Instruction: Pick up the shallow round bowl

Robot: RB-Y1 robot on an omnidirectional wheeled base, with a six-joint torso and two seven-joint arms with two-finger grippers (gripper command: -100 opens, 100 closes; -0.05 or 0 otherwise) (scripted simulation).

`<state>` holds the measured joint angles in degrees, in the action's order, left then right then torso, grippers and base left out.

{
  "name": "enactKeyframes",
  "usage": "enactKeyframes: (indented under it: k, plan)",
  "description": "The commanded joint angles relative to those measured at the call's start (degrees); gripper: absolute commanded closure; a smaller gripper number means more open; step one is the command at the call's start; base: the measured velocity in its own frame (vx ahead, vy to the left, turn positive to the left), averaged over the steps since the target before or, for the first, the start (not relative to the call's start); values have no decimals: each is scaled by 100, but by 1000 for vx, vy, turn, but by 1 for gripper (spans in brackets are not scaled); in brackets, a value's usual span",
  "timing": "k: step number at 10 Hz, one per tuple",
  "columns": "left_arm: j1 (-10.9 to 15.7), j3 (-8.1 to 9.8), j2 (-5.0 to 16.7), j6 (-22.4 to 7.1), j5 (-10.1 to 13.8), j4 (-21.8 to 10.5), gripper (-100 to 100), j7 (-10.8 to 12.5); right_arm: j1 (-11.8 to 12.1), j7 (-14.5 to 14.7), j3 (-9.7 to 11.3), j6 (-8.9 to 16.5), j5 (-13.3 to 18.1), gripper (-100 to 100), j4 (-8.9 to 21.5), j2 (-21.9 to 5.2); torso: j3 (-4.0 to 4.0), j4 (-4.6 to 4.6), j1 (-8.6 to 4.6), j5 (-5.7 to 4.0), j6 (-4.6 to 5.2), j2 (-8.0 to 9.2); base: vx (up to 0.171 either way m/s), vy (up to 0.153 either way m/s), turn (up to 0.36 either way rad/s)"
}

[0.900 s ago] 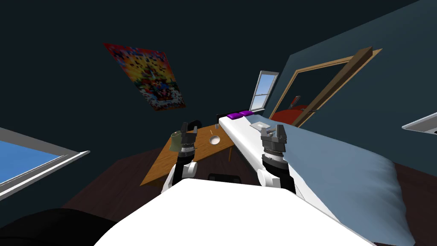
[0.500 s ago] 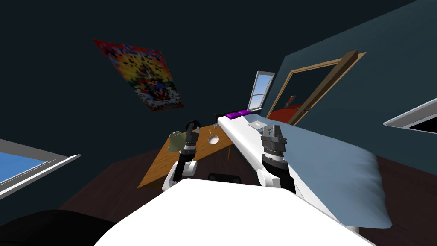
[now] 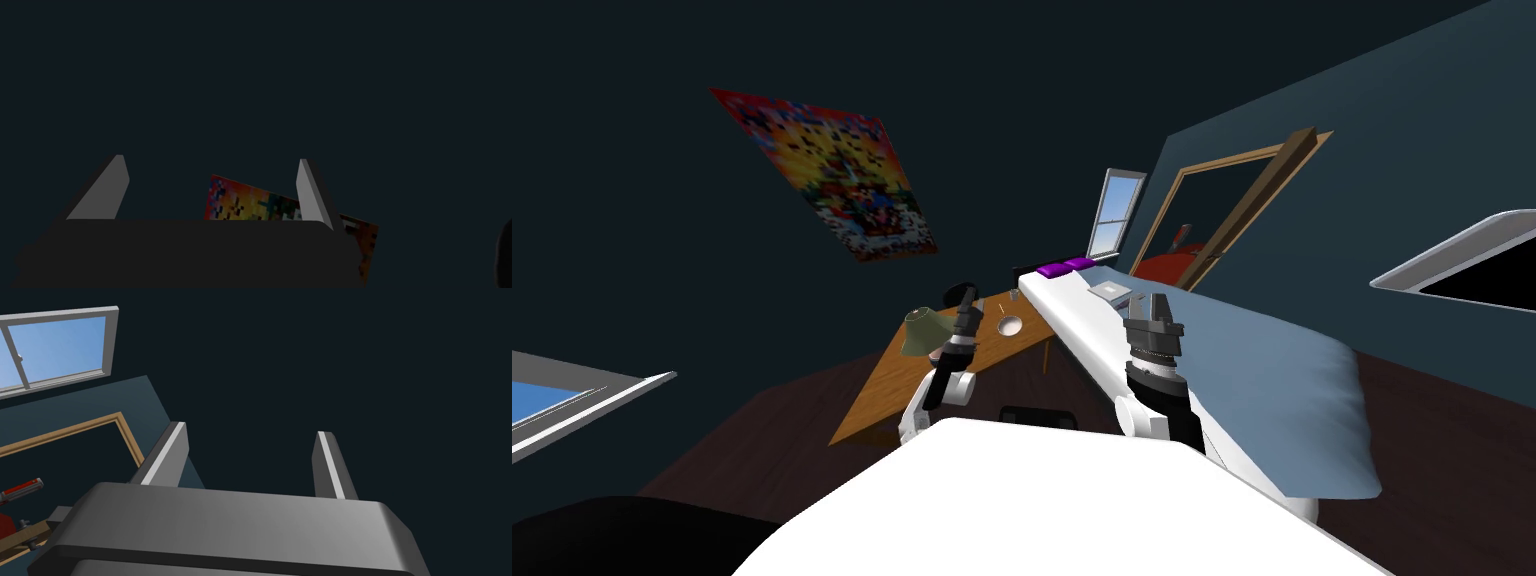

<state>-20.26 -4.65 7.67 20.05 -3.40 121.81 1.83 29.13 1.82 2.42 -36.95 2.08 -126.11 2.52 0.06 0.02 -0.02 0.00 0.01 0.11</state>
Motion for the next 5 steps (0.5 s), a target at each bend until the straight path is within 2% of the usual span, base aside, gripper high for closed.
enactKeyframes:
  k: [1, 4, 5]
  plan:
    - [116, 3, 25, -193, 21, -82, -100, -42, 0, 0, 0, 0, 0, 0, 0, 0, 0, 0, 0, 0, 0, 0, -22, -1, -33]
    - [400, -34, 94, -672, 103, -333, -100, -201, 0, 0, 0, 0, 0, 0, 0, 0, -1, 0, 1, 0, -2, -2, -28, -3, -67]
    - [400, -34, 94, -736, 103, -333, -100, -201, 0, 0, 0, 0, 0, 0, 0, 0, -1, 0, 2, 0, 0, -1, -24, -4, -43]
